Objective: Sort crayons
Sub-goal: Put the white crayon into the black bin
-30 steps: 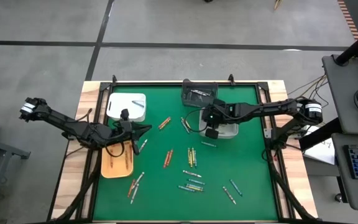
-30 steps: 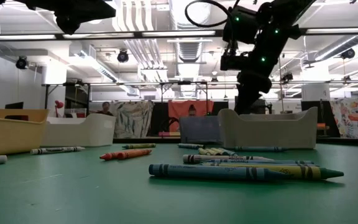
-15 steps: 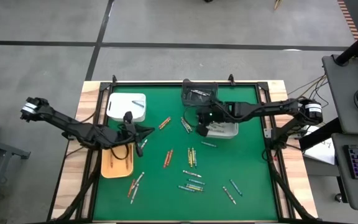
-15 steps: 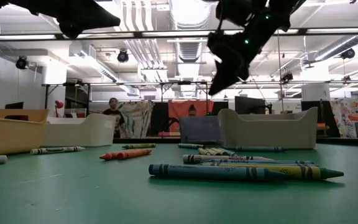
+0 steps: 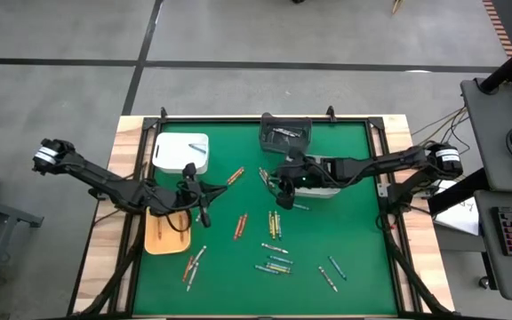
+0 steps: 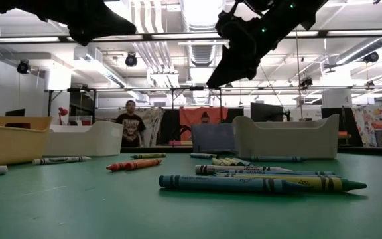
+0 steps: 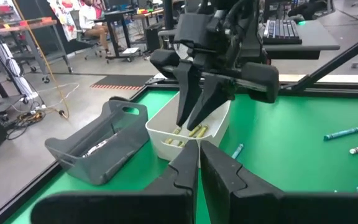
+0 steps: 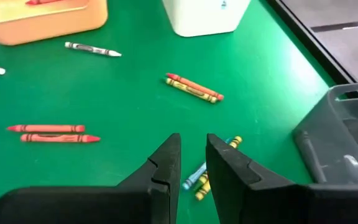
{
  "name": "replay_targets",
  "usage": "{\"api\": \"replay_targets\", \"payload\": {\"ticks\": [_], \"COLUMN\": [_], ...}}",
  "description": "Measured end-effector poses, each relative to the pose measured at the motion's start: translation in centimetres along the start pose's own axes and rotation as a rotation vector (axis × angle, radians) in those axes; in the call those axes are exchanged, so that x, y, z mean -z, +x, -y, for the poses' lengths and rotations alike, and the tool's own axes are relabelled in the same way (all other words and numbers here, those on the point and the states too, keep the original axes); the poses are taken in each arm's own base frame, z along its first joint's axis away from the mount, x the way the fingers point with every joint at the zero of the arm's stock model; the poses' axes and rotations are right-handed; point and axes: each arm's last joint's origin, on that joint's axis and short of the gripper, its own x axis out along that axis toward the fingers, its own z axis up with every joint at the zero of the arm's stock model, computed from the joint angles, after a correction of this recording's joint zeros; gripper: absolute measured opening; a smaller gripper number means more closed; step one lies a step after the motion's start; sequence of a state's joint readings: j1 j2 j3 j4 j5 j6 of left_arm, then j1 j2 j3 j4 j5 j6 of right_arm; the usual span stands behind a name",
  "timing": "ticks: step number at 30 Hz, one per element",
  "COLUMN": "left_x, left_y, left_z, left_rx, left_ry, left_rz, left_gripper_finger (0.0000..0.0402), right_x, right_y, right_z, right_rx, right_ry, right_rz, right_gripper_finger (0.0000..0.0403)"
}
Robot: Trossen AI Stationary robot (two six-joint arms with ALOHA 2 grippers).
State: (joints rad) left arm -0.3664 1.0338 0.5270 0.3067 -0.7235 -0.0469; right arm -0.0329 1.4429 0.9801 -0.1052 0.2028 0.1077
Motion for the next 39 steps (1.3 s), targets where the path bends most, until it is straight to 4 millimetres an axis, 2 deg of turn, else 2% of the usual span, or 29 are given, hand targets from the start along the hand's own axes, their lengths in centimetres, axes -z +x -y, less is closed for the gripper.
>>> {"api": "replay_targets", "payload": {"ticks": [4, 14, 39], "left_x": [-0.02, -0.09, 0.04], "left_y": [0.12, 0.11, 0.3], "left_z": [0.11, 0.07, 0.21], "left_rx": [0.0, -0.001, -0.001], "left_ry": [-0.006, 0.004, -0.055], "left_rz": [0.008, 0.012, 0.01], "left_gripper_finger": [0.0, 0.0, 0.0], "right_x": [-0.39, -0.23, 0.07], "right_y": [-0.28, -0.23, -0.14], "right_z": [-0.52, -0.4, -0.6], "right_rx": [-0.016, -0.005, -0.008], "right_ry": [-0.023, -0.038, 0.014], "right_rz": [0.023, 0.016, 0.001], "right_gripper_finger": [0.0066, 0.0059, 0.0061]}}
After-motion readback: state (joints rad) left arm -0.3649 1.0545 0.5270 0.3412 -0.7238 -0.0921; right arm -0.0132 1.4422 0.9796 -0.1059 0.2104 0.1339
